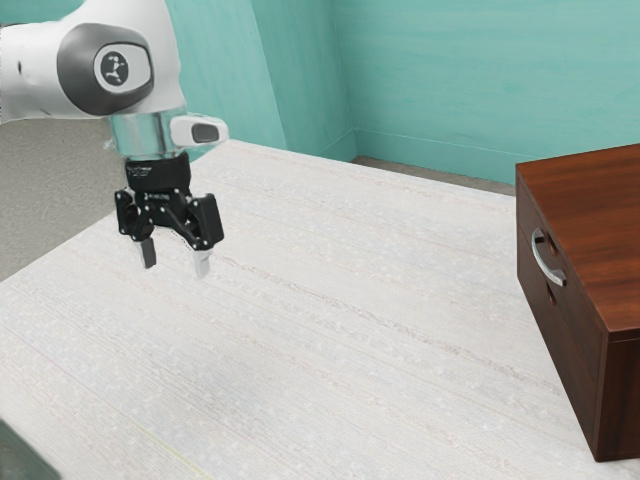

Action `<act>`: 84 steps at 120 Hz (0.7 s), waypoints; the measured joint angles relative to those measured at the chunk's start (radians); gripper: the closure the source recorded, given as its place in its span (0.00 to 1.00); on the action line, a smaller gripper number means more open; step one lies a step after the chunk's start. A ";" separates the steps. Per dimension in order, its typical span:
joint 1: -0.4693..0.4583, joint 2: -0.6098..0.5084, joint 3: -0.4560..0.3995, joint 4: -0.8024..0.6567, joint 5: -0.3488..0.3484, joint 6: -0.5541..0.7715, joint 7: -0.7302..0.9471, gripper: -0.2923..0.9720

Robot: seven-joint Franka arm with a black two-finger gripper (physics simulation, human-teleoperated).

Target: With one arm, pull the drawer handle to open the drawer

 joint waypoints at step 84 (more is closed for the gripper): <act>0.070 -0.107 -0.106 0.085 -0.011 0.172 -0.245 0.23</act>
